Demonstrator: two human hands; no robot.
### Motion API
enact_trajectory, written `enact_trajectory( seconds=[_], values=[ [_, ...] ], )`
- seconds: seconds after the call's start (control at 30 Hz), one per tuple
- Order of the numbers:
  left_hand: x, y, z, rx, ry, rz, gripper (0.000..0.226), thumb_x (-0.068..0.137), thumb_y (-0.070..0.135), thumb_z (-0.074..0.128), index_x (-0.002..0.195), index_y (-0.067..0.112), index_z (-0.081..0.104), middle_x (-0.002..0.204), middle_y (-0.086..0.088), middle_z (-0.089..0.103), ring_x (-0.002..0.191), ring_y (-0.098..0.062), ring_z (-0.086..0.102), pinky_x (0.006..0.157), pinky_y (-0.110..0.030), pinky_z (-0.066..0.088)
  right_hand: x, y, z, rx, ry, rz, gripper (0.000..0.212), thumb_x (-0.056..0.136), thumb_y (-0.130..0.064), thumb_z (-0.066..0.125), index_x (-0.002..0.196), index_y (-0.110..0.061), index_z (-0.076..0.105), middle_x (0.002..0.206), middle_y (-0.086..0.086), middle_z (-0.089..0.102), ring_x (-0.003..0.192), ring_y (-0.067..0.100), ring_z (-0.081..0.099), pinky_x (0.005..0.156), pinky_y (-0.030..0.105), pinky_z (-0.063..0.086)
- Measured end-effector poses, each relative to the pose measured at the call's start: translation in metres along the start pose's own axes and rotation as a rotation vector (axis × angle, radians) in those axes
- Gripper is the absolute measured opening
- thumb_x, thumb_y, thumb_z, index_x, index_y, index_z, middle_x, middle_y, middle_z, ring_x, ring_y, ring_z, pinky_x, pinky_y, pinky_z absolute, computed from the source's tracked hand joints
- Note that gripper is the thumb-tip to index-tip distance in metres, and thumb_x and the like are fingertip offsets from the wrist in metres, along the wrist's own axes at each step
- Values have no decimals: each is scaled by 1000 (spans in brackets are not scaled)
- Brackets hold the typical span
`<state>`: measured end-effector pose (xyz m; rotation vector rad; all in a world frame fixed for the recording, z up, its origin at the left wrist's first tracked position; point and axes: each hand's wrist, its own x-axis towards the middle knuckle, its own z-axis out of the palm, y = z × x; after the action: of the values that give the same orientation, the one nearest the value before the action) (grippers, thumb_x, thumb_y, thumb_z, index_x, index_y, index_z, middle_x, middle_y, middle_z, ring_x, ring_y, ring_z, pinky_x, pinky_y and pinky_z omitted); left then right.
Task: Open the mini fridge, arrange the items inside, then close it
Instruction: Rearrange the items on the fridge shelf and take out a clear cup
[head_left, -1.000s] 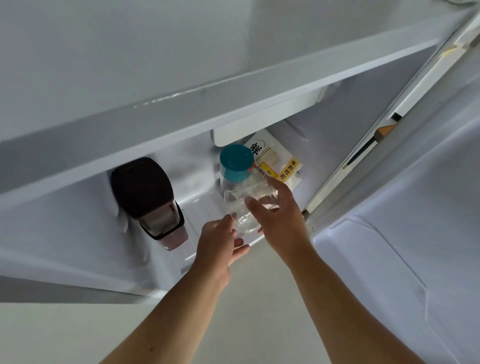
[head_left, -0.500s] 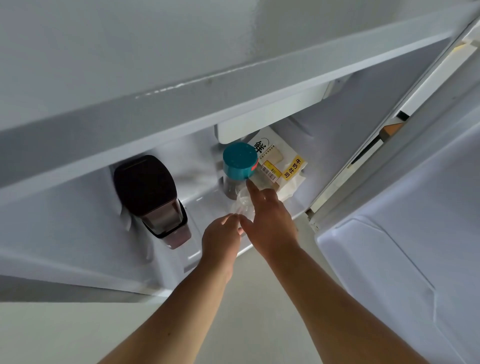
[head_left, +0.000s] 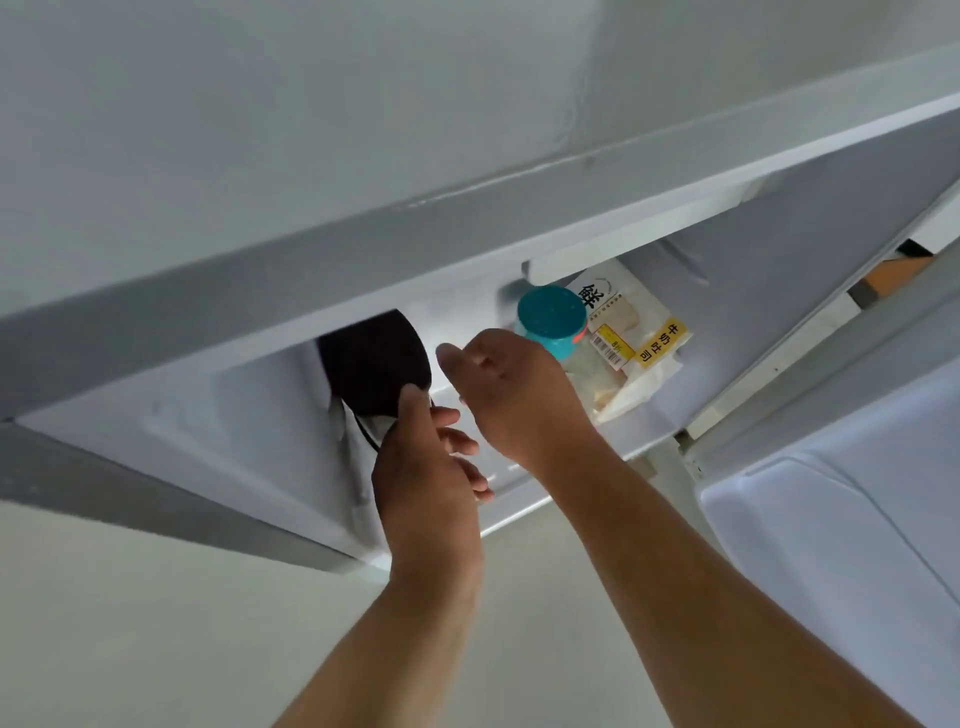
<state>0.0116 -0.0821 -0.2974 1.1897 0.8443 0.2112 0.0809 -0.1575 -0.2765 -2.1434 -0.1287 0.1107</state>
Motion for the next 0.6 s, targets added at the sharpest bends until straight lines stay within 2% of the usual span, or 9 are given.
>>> enact_trajectory(
  seconds=[0.1, 0.2, 0.27, 0.3, 0.43, 0.53, 0.6],
  values=[
    [1, 17, -3, -16, -6, -53, 60, 93, 73, 43, 65, 31, 77, 57, 5, 67, 42, -13, 58, 40, -24, 48, 21, -23, 8, 46, -165, 58, 40, 97, -57, 61, 79, -21, 62, 80, -2, 72, 75, 19, 69, 76, 41, 61],
    [0, 24, -3, -14, -19, -61, 59, 100, 64, 40, 67, 34, 79, 58, 6, 70, 41, -11, 60, 42, -24, 50, 29, -31, 12, 28, -285, 69, 39, 99, -48, 63, 78, -16, 54, 82, 11, 70, 79, 30, 71, 79, 47, 58],
    [-2, 24, -1, -19, 3, -19, 53, 102, 55, 43, 73, 29, 79, 62, 5, 72, 44, -12, 60, 44, -24, 52, 30, -31, 9, 80, -350, 85, 40, 102, -44, 61, 77, -15, 51, 78, 16, 65, 72, 34, 66, 74, 50, 53],
    [-4, 23, 1, -17, 13, -7, 51, 103, 51, 44, 75, 26, 79, 64, 4, 72, 45, -12, 60, 45, -24, 53, 30, -30, 7, 129, -370, 101, 40, 103, -43, 61, 75, -16, 50, 74, 14, 63, 65, 31, 61, 69, 46, 48],
    [-9, 26, 6, 0, -12, 16, 42, 103, 44, 46, 89, 17, 76, 66, 4, 70, 45, -11, 60, 47, -23, 53, 26, -28, -5, 171, -335, 88, 40, 104, -40, 61, 74, -15, 52, 65, 6, 59, 60, 19, 55, 69, 39, 45],
    [-15, 29, 17, 15, -125, 9, 42, 104, 42, 46, 90, 14, 75, 64, 4, 72, 46, -12, 61, 46, -26, 54, 22, -21, -23, 169, -222, 63, 41, 102, -42, 61, 79, -9, 56, 67, 9, 59, 63, 18, 56, 67, 38, 46],
    [-19, 27, 26, 47, -204, -31, 42, 106, 41, 46, 92, 14, 75, 66, 2, 74, 47, -14, 63, 46, -26, 55, 21, -12, -36, 146, -158, 65, 39, 103, -39, 61, 73, -15, 52, 64, 2, 53, 62, 18, 52, 64, 40, 44]
  ],
)
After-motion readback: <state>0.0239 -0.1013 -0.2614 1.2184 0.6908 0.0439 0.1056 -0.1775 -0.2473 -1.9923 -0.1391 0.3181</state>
